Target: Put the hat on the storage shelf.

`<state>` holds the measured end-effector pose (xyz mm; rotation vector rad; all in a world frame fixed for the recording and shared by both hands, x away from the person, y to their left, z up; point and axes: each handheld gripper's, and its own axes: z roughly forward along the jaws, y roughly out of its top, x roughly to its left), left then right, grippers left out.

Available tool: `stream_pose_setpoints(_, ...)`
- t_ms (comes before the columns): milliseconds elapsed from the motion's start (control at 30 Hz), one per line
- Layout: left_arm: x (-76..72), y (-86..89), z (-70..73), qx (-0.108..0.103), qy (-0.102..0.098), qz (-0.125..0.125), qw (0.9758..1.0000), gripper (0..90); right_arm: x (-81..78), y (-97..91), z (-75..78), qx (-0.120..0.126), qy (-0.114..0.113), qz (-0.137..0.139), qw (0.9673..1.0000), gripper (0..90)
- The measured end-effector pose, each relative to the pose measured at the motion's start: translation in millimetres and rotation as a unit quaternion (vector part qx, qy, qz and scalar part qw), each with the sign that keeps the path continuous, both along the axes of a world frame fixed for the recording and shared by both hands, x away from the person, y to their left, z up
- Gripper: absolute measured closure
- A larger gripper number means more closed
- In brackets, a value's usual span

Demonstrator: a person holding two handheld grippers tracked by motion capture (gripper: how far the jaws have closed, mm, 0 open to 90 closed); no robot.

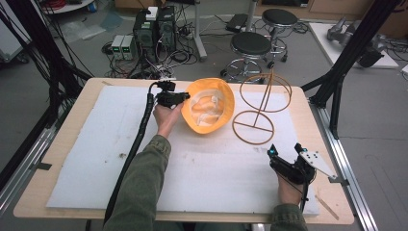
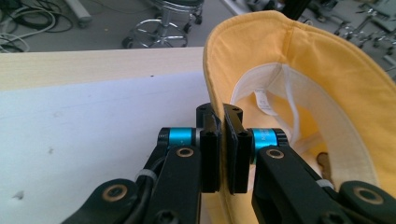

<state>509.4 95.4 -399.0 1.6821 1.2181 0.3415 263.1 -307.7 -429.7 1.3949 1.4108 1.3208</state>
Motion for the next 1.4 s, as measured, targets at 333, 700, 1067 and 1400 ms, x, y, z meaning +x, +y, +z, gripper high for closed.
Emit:
stream_pose_setpoints(333,-3.2,5.5,-7.8,-0.004,-0.011,0.006,0.9999,85.9,0.8,-0.4,-0.2,-0.001,0.001,0.001,1.0,6.2)
stream_pose_setpoints(700,-9.2,0.8,0.5,-0.014,-0.036,-0.006,0.9992,85.8,0.6,-0.1,-0.1,0.002,-0.001,0.0,1.0,6.2)
stream_pose_setpoints(1067,-25.6,-7.1,22.5,-0.018,-0.097,-0.023,0.9949,86.0,1.3,-1.2,-0.1,0.005,-0.003,0.0,1.0,6.2)
stream_pose_setpoints(1400,-43.1,-15.8,44.7,-0.02,-0.194,-0.011,0.9808,86.1,1.8,-1.8,-0.2,0.008,-0.002,-0.001,1.0,6.1)
